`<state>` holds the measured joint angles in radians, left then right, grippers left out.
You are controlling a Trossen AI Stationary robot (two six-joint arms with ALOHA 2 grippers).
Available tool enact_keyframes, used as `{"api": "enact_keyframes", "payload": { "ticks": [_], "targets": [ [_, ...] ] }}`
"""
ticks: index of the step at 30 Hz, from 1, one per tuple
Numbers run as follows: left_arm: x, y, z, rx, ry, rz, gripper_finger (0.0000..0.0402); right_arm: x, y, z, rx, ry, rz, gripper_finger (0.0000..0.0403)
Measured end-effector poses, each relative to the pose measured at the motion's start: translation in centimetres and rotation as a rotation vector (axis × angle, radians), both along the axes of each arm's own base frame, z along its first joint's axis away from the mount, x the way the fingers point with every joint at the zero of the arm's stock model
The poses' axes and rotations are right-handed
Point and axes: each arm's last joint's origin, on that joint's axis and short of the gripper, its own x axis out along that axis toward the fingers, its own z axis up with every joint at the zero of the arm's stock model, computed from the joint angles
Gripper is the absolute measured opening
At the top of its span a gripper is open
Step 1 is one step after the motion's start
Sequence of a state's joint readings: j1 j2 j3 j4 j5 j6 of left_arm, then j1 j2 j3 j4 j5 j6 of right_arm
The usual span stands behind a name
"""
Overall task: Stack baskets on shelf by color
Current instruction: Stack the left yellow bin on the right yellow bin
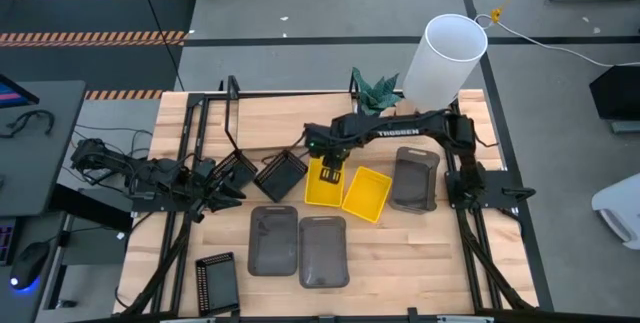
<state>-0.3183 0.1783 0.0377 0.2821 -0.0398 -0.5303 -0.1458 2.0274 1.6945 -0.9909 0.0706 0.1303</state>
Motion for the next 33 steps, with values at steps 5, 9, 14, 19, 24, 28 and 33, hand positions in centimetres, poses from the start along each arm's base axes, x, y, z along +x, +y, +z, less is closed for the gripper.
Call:
{"api": "enact_keyframes", "payload": {
  "ticks": [5, 9, 14, 19, 24, 28, 33],
  "targets": [
    [0.0, 0.0, 0.0, 0.000, 0.000, 0.000, 0.0117, 0.0, -1.1, -1.2, 0.005, -0.031, 0.009, 0.0115],
    [0.0, 0.0, 0.0, 0.000, 0.000, 0.000, 0.0117, 0.0, -1.3, -2.0, 0.023, -0.059, 0.021, 0.0115],
    [0.0, 0.0, 0.0, 0.000, 0.000, 0.000, 0.0117, 0.1, -1.3, -3.2, 0.008, -0.093, 0.044, 0.0115],
    [0.0, 0.0, 0.0, 0.000, 0.000, 0.000, 0.0117, -0.2, -1.3, -4.9, -0.001, -0.114, 0.060, 0.0112],
    [0.0, 0.0, 0.0, 0.000, 0.000, 0.000, 0.0117, -0.1, -1.3, -5.2, -0.013, -0.133, 0.062, 0.0084],
    [0.0, 0.0, 0.0, 0.000, 0.000, 0.000, 0.0117, -0.2, -1.3, -5.2, -0.011, -0.124, 0.062, 0.0034],
    [0.0, 0.0, 0.0, 0.000, 0.000, 0.000, 0.0117, -0.3, -1.5, -5.2, -0.008, -0.122, 0.047, 0.0014]
  ]
}}
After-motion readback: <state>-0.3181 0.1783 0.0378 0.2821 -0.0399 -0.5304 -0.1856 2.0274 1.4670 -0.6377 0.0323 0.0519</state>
